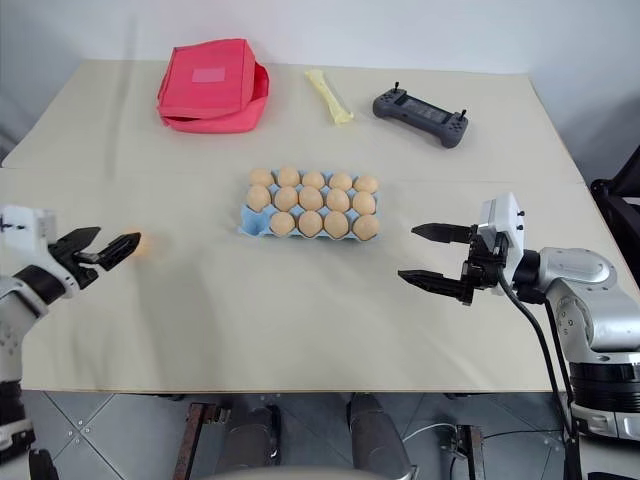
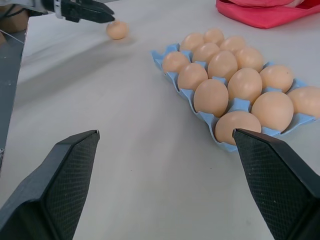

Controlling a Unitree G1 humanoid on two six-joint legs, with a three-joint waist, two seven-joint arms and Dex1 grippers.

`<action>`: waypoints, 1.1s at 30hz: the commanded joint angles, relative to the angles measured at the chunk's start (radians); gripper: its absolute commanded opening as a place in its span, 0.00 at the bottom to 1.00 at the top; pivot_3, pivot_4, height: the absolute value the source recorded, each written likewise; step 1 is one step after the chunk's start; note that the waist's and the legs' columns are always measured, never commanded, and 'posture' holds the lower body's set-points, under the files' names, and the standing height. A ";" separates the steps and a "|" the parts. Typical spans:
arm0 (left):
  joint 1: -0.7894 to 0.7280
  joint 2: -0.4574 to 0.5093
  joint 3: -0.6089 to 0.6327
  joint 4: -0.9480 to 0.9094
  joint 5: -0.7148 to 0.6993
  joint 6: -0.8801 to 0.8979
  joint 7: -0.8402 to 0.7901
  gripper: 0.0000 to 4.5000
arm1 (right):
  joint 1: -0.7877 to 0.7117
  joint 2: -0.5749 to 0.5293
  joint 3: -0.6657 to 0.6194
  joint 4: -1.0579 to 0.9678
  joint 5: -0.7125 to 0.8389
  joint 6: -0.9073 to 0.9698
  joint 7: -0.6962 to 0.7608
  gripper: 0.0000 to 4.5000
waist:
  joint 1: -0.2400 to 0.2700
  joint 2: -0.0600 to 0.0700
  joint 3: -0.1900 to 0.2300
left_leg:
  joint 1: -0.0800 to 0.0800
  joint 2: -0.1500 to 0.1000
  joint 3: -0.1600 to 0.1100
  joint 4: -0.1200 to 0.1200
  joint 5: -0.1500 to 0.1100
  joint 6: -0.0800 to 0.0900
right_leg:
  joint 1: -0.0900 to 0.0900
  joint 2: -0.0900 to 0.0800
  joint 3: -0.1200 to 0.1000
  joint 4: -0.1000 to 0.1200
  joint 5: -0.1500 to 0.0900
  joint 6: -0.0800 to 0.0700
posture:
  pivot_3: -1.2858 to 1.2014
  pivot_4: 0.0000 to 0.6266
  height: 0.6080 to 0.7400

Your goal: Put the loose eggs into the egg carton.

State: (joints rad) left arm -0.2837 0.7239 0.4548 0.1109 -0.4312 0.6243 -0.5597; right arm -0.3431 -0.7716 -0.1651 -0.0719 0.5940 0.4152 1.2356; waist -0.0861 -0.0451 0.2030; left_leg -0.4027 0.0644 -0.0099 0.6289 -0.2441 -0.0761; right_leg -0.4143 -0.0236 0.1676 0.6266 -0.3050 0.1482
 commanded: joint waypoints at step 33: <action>-0.473 -0.100 -0.301 0.142 0.059 -0.113 -0.215 0.38 | 0.004 0.105 -0.063 -0.101 0.081 -0.049 -0.120 1.00 | 0.018 0.000 0.000 | -0.001 0.000 0.000 0.001 0.000 0.000 | 0.000 0.000 0.000 0.001 0.001 0.002 | 0.52 0.24 1.00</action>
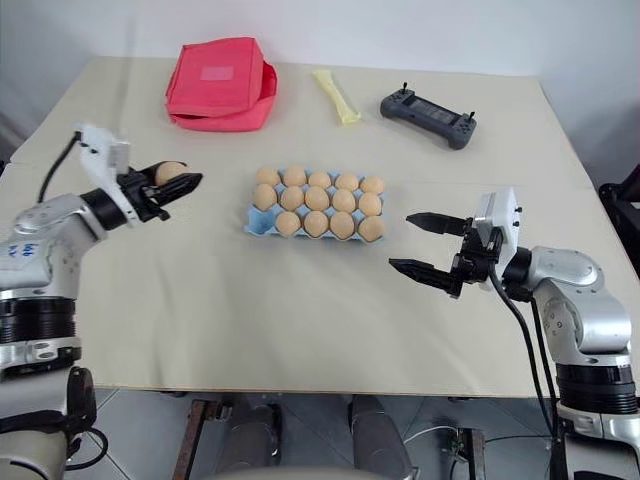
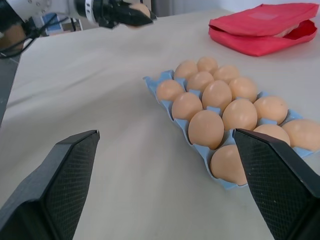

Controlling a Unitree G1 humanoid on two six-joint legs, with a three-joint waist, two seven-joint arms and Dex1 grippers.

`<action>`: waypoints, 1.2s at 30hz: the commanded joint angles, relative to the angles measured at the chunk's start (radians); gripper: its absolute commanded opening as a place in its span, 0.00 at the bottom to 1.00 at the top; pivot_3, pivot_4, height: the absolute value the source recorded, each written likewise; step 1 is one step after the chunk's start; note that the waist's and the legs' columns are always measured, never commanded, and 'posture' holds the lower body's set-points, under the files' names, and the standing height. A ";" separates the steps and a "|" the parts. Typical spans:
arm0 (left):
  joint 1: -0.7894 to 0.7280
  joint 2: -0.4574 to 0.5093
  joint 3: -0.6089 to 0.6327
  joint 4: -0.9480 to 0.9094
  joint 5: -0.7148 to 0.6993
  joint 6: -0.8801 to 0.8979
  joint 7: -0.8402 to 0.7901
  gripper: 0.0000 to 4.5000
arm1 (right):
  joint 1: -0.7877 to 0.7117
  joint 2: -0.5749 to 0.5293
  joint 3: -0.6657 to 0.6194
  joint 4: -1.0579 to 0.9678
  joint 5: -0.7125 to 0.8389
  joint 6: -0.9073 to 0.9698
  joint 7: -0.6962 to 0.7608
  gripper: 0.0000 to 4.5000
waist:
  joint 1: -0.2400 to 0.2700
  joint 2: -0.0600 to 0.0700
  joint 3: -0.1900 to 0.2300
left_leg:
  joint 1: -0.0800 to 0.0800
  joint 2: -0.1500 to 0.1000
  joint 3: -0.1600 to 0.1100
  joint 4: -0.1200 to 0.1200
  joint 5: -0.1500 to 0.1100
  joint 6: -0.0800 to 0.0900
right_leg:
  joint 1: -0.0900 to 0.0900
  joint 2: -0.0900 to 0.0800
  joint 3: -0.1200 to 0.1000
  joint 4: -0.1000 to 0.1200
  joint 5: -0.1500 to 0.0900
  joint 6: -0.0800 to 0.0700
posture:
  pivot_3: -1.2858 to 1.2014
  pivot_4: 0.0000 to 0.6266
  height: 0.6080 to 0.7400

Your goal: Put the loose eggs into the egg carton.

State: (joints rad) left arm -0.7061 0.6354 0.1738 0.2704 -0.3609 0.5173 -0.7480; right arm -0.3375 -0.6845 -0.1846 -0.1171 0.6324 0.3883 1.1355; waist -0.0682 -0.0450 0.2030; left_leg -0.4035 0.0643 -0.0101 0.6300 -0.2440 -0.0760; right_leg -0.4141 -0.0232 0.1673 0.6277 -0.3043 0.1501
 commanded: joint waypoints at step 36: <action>-0.201 -0.146 -0.178 0.263 0.149 -0.168 -0.231 1.00 | 0.030 0.008 -0.060 -0.090 0.053 -0.023 -0.044 1.00 | 0.012 0.000 0.000 | -0.001 0.000 -0.001 0.001 0.000 0.000 | 0.000 0.001 0.000 0.000 0.000 0.001 | 0.52 0.24 1.00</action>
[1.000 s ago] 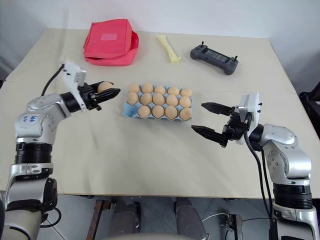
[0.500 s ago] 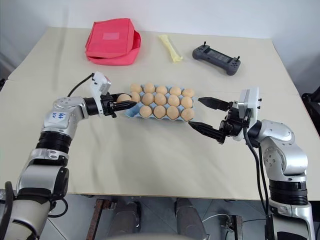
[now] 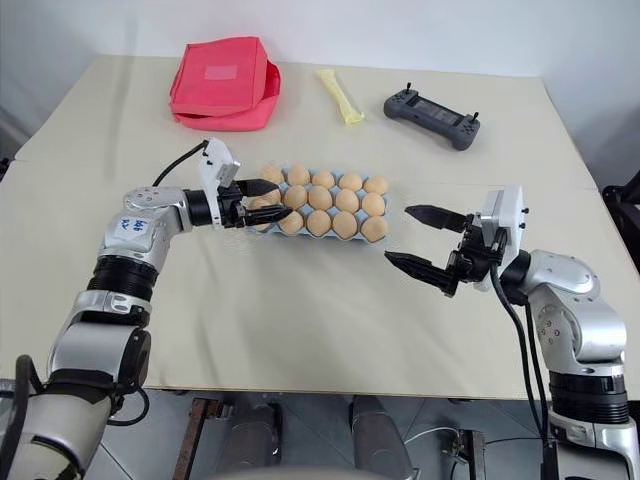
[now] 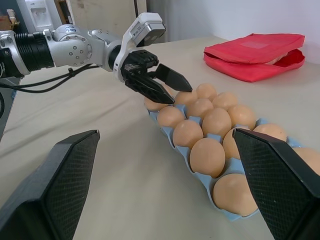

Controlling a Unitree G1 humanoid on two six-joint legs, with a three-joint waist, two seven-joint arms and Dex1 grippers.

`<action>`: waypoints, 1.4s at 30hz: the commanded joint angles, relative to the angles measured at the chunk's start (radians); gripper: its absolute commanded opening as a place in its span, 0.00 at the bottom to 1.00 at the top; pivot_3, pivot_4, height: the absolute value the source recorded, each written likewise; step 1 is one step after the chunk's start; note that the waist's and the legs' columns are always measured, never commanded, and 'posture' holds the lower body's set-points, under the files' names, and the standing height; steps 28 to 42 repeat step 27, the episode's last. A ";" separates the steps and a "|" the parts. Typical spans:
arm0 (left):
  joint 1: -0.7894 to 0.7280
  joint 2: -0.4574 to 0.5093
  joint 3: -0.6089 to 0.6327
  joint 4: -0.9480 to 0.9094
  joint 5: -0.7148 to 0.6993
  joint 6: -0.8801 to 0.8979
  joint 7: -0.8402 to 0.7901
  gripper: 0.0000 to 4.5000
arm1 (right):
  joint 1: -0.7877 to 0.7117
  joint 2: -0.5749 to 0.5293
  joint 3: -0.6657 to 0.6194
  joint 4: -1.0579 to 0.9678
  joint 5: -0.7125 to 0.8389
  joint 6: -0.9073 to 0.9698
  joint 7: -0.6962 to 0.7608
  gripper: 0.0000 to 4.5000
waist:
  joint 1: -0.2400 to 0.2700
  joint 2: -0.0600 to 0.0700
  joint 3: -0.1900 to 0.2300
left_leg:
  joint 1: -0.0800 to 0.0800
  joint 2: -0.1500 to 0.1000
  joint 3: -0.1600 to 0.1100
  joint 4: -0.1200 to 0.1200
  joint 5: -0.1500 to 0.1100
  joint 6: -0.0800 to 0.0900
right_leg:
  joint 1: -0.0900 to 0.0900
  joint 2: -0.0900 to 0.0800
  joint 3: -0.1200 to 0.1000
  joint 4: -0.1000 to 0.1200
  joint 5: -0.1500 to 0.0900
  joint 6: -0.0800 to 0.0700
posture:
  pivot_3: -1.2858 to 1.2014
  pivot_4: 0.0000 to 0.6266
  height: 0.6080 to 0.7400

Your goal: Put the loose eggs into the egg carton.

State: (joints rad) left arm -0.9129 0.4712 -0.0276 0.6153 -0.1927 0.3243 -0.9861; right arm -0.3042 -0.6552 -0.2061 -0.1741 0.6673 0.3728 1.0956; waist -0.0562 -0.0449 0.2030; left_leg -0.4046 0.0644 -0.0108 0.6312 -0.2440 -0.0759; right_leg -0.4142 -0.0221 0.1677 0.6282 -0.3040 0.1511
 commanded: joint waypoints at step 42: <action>0.553 0.236 0.392 -0.512 -0.281 0.089 0.006 1.00 | -0.110 -0.029 0.005 0.091 -0.027 -0.026 0.069 1.00 | -0.006 0.000 0.000 | 0.001 0.001 0.000 -0.001 0.000 0.000 | 0.000 -0.001 0.000 0.000 -0.001 -0.002 | 0.52 0.24 1.00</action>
